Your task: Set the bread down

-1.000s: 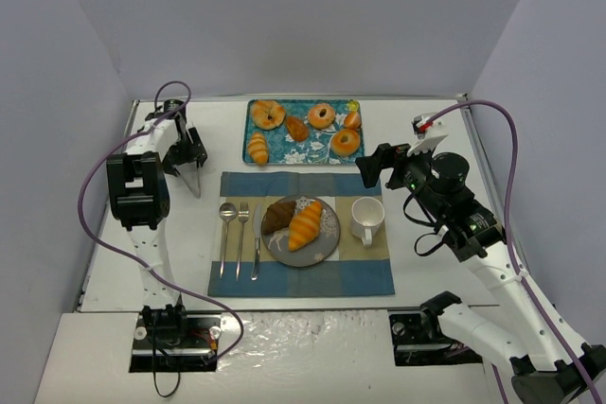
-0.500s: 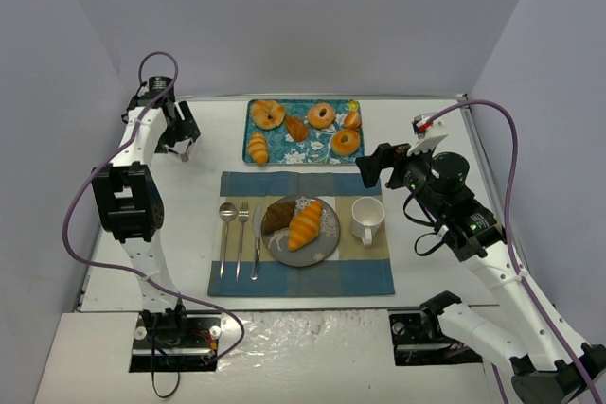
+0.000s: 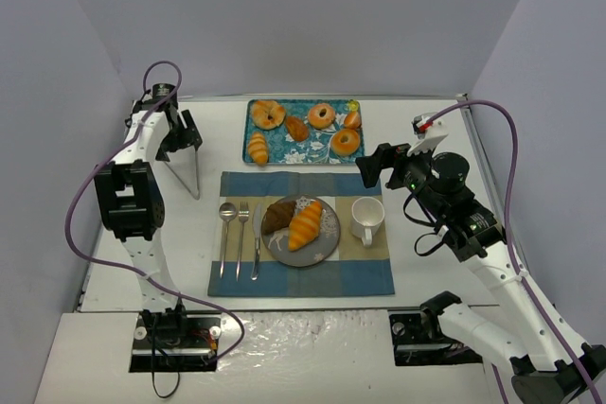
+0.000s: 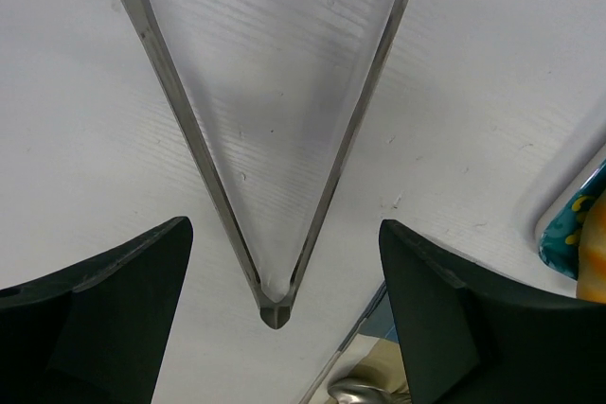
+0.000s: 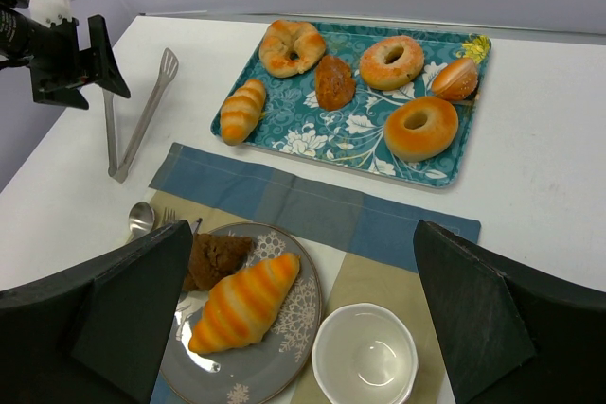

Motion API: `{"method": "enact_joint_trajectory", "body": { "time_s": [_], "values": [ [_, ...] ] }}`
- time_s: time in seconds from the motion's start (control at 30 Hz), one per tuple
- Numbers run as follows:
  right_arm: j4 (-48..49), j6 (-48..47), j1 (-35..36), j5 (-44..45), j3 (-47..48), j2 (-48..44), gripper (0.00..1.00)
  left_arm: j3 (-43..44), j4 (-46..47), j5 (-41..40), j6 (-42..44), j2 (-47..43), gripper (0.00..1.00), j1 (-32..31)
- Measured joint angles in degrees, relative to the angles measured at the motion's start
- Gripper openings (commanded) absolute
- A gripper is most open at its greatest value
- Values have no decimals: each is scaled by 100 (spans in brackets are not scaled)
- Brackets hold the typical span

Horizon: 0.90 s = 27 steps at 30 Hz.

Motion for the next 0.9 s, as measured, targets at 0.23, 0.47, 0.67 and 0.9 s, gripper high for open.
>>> {"method": "enact_joint_trajectory", "body": {
  "time_s": [0.23,0.47,0.67,0.9],
  "values": [
    [1,0,0,-2,0,0,100,-26,14,9,5,9,76,-28],
    [0,0,0,-2,0,2,100,526,-323,-121,230,-256,77,-640],
    [-1,0,0,-2,0,2,100,327,-246,-134,369,-1771,78,-2297],
    [-1,3,2,-2,0,46,100,-1015,130,57,476,-3875,78,-3603]
  ]
}}
